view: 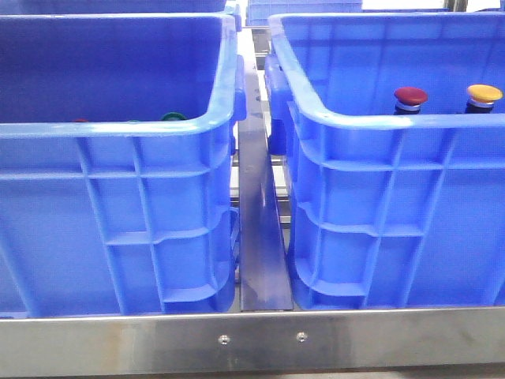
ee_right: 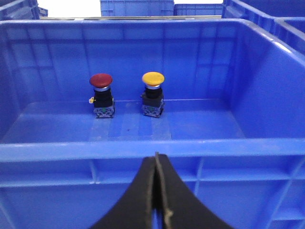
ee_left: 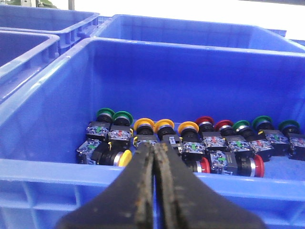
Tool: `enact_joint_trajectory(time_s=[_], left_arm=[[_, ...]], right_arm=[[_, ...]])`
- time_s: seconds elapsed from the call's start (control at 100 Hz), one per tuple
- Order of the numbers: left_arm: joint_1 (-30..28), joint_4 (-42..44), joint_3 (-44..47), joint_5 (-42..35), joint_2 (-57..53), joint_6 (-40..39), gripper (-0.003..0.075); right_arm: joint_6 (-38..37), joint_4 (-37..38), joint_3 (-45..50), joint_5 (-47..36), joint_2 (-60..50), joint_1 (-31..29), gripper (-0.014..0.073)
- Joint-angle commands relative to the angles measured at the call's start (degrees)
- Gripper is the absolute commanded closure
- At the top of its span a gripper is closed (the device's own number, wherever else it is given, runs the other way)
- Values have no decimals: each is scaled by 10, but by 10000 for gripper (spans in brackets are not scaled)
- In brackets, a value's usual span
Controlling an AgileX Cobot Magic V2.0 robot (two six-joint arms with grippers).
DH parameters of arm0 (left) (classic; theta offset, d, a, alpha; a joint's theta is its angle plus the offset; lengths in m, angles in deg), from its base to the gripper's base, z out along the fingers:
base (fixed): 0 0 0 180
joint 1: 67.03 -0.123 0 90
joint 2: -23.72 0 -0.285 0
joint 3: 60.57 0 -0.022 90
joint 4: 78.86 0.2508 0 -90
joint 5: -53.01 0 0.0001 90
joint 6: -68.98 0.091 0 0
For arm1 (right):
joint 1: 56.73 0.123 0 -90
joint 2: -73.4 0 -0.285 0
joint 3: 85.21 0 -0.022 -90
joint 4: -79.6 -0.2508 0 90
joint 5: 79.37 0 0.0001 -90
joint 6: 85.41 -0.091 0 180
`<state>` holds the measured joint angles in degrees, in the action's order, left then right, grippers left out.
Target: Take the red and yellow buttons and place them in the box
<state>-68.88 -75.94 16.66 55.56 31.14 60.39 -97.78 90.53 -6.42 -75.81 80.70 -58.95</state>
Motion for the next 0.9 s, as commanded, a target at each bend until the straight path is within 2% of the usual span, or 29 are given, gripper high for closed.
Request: enact_joint_trajectory(time_s=[0.0, 0.41, 0.69, 0.89], left_arm=[[0, -5, 11, -49, -17, -1, 741], [0, -5, 11, -49, -17, -1, 741], [0, -5, 11, -49, -17, -1, 741], [0, -5, 11, -49, -17, -1, 741]], right_arm=[[1, 1, 3, -43, -13, -6, 662], [5, 11, 4, -51, -13, -13, 662], [76, -47, 4, -80, -13, -13, 662], [77, -50, 4, -80, -13, -13, 662]])
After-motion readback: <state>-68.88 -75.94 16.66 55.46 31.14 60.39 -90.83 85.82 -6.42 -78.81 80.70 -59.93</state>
